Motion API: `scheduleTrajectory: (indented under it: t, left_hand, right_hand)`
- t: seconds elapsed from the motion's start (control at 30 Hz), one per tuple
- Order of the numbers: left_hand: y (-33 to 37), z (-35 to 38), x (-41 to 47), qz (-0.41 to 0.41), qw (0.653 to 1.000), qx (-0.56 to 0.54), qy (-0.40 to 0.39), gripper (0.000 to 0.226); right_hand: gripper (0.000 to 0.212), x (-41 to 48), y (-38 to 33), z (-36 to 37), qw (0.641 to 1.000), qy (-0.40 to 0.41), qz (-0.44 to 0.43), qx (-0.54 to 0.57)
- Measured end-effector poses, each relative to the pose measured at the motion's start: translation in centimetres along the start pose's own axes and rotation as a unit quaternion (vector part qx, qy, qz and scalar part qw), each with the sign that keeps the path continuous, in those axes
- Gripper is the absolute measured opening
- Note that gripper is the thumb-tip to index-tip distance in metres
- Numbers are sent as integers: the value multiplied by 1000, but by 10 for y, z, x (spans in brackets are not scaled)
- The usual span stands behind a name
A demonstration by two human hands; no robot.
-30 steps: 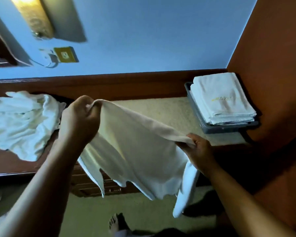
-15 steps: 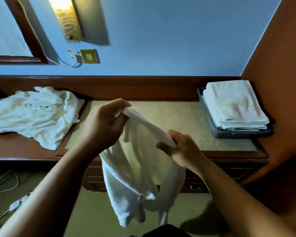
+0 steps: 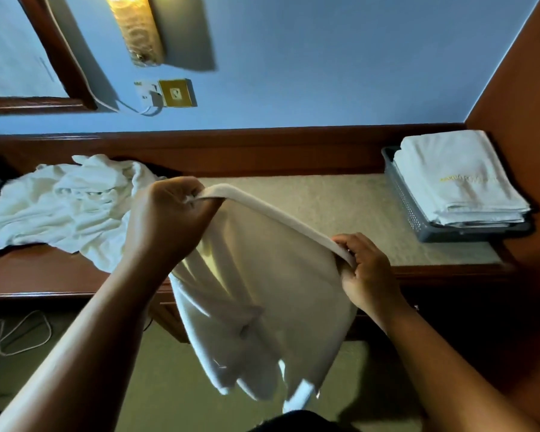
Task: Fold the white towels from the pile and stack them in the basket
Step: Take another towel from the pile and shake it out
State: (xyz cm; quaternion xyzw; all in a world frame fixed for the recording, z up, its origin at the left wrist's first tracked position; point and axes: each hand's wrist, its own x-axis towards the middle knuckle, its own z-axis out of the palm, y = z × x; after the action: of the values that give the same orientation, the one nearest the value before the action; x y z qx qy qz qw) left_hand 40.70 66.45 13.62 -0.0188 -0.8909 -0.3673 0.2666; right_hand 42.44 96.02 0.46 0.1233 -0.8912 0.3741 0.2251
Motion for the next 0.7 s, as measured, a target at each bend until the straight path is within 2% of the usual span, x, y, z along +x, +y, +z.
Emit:
scheduleTrajectory:
  t: [0.07,0.13,0.2,0.27,0.33,0.4,0.43,0.5,0.53,0.57,0.63,0.7]
  left_hand:
    - [-8,-2,2,4,1000,-7,20,41]
    - [-20,-6,5,-3,1000,-8,30,45]
    - [-37,-12,4,-16,999,-6,30,48]
    - [-55,-18,-2,-28,1000,-4,0,48]
    - [-69,-20,-9,-55,993,21,-98,41]
    - [-71,-15,-21,-57,964,92,-241,31]
    - [-67,-9,-29,-43,945,108,-307,36]
    - [-56,6,-45,-31,915,92,-392,68]
    - [-52,15,-52,-28,913,73,-400,78]
    - [-53,24,-57,-22,921,45,-387,72]
    - [-58,32,-55,-25,950,-4,-310,32]
    - [-67,27,-41,-31,974,-38,-220,34]
  right_hand:
    - [36,-9,17,20,993,-71,68,-70]
    - [22,-20,40,34,966,-134,175,-134]
    - [15,-30,57,38,940,-134,281,-136]
    - [19,-30,57,38,938,-101,315,-106]
    - [25,-14,36,39,961,-74,259,-64]
    - [29,6,-5,40,985,-61,159,-9]
    - [31,15,-27,43,993,-57,106,16]
    - [31,29,-72,50,997,-52,14,58]
    - [34,34,-92,52,996,-46,-29,76]
    - [37,39,-109,54,993,-43,-61,91]
    - [40,50,-127,52,988,-45,-109,95]
    - [36,60,-121,47,988,-53,-133,53]
